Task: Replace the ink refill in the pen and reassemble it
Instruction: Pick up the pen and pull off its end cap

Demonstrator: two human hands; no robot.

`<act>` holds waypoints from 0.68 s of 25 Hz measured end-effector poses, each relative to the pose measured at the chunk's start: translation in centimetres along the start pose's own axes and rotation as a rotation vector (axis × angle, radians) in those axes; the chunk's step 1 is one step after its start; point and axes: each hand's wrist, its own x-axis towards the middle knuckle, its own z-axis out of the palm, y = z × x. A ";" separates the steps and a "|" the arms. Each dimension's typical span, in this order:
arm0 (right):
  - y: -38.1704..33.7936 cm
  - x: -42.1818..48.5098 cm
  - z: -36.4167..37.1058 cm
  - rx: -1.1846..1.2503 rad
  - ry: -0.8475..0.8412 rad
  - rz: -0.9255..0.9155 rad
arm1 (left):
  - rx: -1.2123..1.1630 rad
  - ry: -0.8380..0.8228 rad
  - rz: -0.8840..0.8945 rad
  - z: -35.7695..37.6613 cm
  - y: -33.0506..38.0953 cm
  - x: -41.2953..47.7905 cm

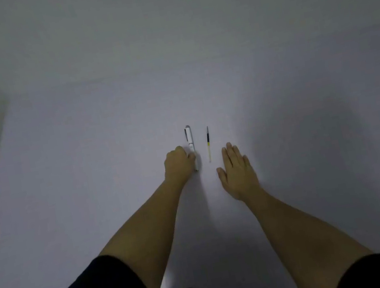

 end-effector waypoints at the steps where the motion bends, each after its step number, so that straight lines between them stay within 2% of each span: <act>1: 0.1 0.0 0.3 -0.008 0.023 0.003 | -0.012 0.001 -0.001 0.2 0.2 0.3; 10: 0.4 -0.1 1.5 0.013 0.183 -0.020 | -0.052 0.059 -0.082 2.2 1.2 2.8; 14: 0.4 0.1 1.4 0.005 0.144 -0.014 | -0.062 0.066 -0.086 1.9 1.3 2.6; 17: 0.5 0.1 0.8 0.016 0.065 -0.020 | -0.052 0.091 -0.020 0.9 0.9 2.0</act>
